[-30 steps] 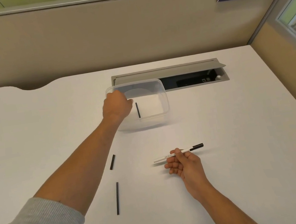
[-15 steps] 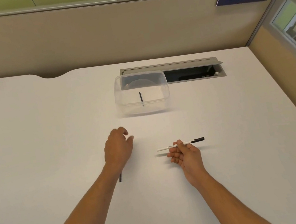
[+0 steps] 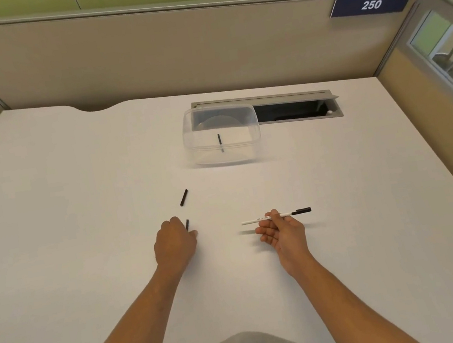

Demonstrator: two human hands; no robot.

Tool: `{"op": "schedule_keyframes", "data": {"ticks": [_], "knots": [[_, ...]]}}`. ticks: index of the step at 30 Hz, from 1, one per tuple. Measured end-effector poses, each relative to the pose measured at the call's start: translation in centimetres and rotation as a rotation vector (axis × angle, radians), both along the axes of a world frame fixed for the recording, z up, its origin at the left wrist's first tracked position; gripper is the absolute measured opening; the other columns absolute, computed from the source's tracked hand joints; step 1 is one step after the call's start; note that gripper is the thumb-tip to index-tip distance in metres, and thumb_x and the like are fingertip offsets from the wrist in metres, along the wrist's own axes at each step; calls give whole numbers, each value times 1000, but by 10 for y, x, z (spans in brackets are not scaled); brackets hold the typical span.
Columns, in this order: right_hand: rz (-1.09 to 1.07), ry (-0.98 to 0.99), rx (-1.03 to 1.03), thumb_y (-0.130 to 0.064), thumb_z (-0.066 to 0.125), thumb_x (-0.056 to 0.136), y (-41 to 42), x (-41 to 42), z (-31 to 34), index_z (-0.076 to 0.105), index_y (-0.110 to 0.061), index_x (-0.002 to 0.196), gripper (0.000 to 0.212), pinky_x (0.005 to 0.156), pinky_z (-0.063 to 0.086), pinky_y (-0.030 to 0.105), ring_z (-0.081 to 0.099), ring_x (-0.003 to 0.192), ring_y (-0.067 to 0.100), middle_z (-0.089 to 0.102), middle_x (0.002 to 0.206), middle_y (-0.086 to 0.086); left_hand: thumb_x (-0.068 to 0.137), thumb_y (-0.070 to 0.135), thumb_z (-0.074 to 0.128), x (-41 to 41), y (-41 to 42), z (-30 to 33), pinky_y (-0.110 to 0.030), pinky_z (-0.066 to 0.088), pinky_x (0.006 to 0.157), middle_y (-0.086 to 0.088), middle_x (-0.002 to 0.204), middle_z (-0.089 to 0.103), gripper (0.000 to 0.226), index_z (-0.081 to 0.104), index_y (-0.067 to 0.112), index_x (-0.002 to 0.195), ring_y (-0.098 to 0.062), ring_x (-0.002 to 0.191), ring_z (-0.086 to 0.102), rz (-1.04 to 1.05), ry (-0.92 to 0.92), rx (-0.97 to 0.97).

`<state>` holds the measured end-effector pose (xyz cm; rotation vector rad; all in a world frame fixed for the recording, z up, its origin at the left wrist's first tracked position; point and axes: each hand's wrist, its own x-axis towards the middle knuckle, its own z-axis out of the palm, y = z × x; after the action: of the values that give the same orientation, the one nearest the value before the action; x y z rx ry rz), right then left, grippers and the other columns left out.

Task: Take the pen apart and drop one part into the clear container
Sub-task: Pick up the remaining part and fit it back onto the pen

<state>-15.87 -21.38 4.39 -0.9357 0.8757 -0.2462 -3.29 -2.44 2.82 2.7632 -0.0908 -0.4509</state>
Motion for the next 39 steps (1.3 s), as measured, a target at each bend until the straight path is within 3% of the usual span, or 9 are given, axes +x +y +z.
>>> {"op": "schedule_keyframes", "data": {"ticks": [8, 14, 17, 22, 25, 28, 39], "knots": [[13, 15, 3, -21, 53, 95, 11, -2, 1, 62, -2, 93, 21, 53, 54, 30, 66, 65, 26, 66, 77, 16, 89, 14, 54, 4, 2, 4, -32, 41, 63, -13, 100, 62, 5, 52, 10, 88, -31, 83, 59, -123, 37, 116], [14, 9, 15, -22, 55, 95, 14, -5, 2, 62, -1, 95, 22, 53, 54, 30, 67, 65, 26, 67, 77, 15, 87, 10, 47, 3, -1, 8, -31, 41, 63, -11, 90, 55, 5, 47, 10, 82, -27, 75, 49, -125, 68, 58], [10, -5, 18, -22, 55, 94, 14, -5, 4, 62, -1, 95, 22, 54, 54, 30, 67, 67, 26, 67, 77, 16, 86, 17, 52, 4, -5, 15, -32, 43, 60, -10, 84, 57, 13, 52, 5, 82, -29, 74, 55, -82, 56, -62], [19, -17, 16, -23, 55, 94, 15, -3, 7, 63, -1, 95, 23, 53, 55, 30, 68, 66, 25, 67, 76, 14, 74, 15, 66, -5, -13, 21, -28, 49, 55, -5, 64, 68, 13, 64, 6, 65, -23, 60, 63, 119, 131, -450], [23, -28, 20, -23, 54, 95, 17, -3, 6, 63, -1, 95, 23, 53, 55, 29, 68, 65, 24, 68, 74, 13, 73, 9, 71, -7, -15, 19, -34, 60, 60, -11, 69, 72, 8, 67, 2, 74, -19, 54, 67, 240, 251, -672], [22, -32, 26, -22, 54, 95, 17, -2, 6, 63, -2, 93, 22, 53, 55, 29, 68, 64, 24, 68, 73, 12, 73, 4, 74, -9, -18, 20, -32, 59, 59, -18, 75, 73, 12, 66, 1, 82, -20, 54, 67, 312, 338, -851], [48, -59, 47, -21, 55, 94, 22, 2, 3, 63, -3, 94, 20, 54, 55, 30, 69, 67, 26, 70, 71, 12, 78, -3, 73, -17, -32, 24, -26, 58, 58, -14, 69, 71, 7, 66, -3, 78, -19, 60, 71, 438, 422, -1125]]}}
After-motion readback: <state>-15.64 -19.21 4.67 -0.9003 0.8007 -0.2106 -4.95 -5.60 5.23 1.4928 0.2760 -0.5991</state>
